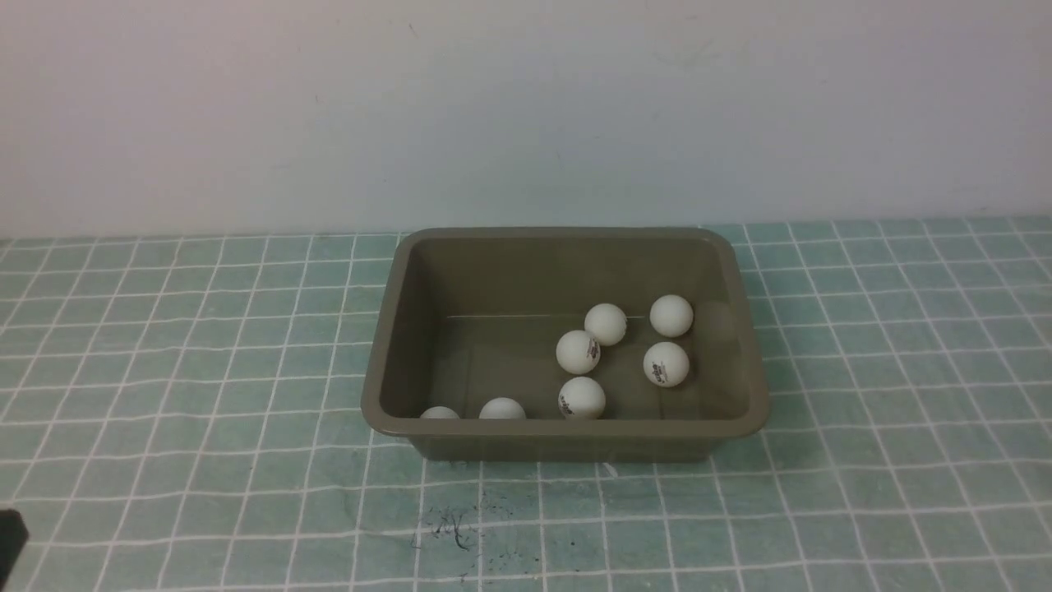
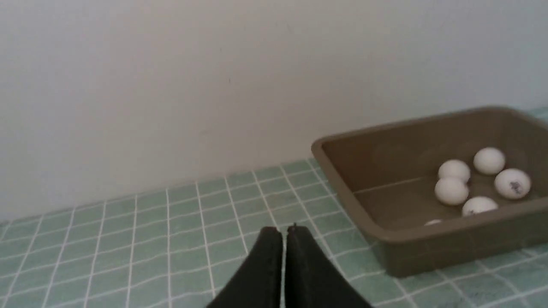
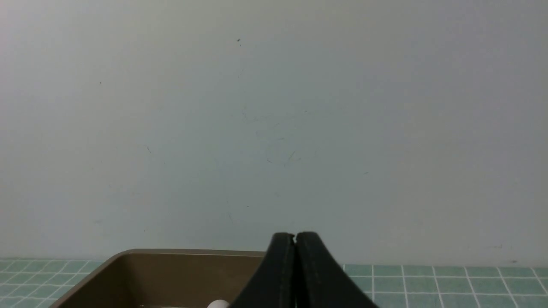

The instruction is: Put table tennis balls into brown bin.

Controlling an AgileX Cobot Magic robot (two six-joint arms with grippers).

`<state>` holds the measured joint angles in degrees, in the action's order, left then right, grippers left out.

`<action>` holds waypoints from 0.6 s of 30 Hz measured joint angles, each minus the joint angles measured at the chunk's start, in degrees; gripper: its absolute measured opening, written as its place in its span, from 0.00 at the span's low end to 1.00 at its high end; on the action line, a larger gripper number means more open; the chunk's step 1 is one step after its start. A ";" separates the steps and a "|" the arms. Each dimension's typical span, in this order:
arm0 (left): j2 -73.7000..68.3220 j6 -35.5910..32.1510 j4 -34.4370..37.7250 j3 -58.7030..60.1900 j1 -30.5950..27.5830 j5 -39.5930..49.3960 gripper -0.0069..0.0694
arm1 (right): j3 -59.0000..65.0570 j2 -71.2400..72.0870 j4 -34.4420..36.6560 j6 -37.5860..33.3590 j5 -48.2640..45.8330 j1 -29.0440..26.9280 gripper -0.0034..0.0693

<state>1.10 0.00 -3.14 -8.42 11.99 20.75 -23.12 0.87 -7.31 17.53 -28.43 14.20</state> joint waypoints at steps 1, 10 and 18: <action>0.00 -1.17 1.65 3.82 -2.53 -3.20 0.09 | 0.00 0.00 0.00 0.00 0.03 0.00 0.03; -0.05 -2.02 3.14 9.99 -11.66 -2.95 0.09 | 0.00 0.00 0.00 0.00 -0.02 0.00 0.03; -0.05 -2.02 3.14 9.99 -12.03 0.27 0.09 | 0.00 0.00 0.00 0.00 -0.02 0.00 0.03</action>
<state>1.05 -2.02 0.00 1.57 -0.03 21.03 -23.12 0.87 -7.31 17.53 -28.45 14.20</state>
